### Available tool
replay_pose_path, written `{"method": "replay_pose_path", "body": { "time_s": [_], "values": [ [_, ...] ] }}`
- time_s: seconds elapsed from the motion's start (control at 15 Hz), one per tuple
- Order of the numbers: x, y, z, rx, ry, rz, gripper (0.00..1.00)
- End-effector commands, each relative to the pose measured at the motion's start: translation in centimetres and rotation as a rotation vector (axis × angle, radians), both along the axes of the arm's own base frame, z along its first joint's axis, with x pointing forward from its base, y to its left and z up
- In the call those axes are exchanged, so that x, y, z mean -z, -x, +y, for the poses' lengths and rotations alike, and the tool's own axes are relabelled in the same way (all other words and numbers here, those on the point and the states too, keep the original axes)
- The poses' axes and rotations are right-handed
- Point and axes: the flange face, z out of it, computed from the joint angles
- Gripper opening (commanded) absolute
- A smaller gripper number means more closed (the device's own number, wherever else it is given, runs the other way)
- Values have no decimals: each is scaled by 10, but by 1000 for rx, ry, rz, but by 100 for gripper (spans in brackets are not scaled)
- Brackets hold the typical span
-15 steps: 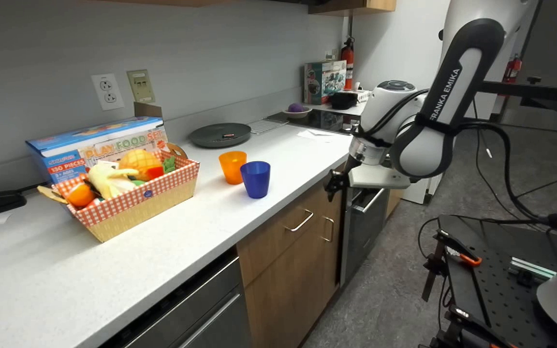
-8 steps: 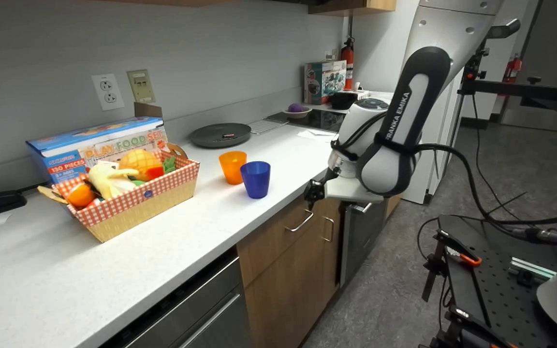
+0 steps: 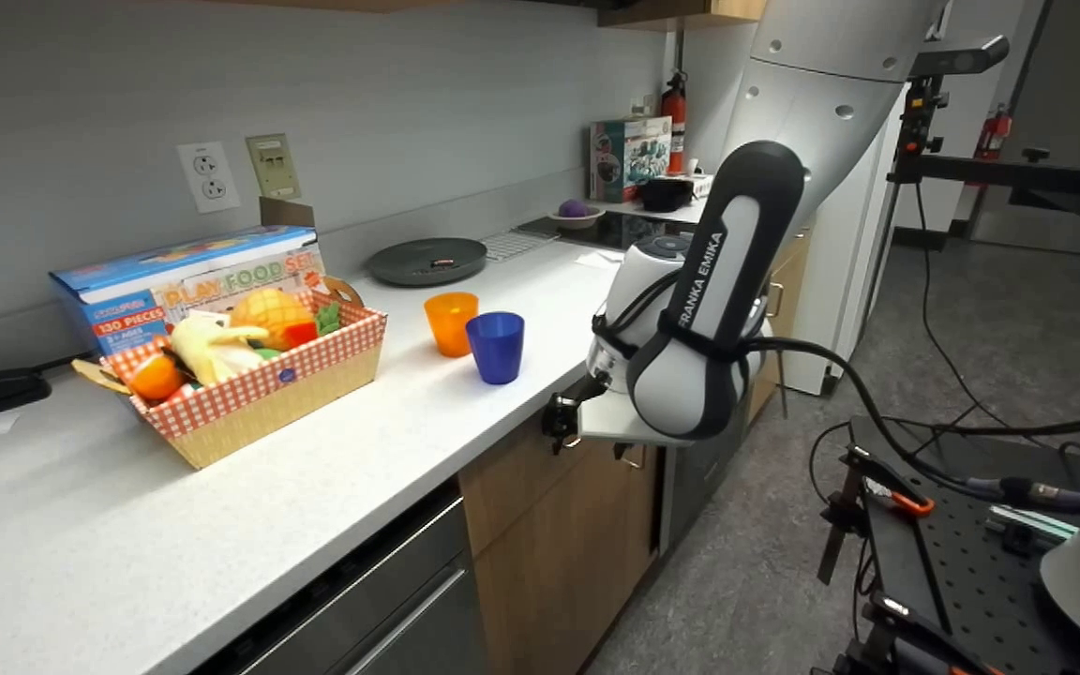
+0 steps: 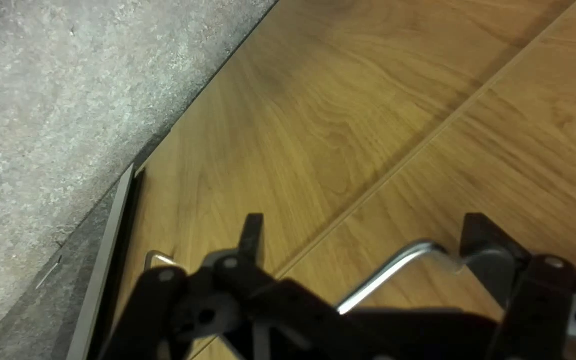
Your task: Open the drawer, put the blue cup inside it, and then close it
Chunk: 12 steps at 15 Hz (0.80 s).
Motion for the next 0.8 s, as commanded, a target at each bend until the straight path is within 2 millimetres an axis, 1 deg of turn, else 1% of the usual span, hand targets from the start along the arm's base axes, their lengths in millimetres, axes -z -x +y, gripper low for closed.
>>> {"method": "replay_pose_path", "body": {
  "time_s": [0.0,0.07,0.27,0.33,0.73],
  "values": [
    [10,4,-21,-19,38,-22,100],
    [11,13,-32,-19,55,-11,100],
    [7,21,-48,-47,73,-5,100],
    [7,14,-37,-50,77,-4,100],
    [-3,16,-29,-58,65,-10,100]
  ]
}}
